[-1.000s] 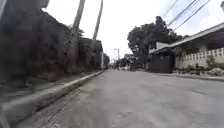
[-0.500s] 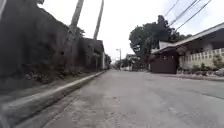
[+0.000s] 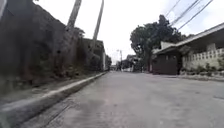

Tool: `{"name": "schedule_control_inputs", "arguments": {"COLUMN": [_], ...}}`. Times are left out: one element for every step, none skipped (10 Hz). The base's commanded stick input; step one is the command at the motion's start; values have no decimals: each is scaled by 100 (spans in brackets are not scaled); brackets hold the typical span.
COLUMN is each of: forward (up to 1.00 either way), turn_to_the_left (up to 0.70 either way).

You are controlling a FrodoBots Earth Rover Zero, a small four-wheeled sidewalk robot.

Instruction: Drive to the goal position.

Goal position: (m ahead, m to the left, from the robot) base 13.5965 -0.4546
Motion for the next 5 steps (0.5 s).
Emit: {"name": "schedule_control_inputs", "arguments": {"forward": [85,85,85,85,85], "turn_to_the_left": [0,0,-16,-34,-34]}}
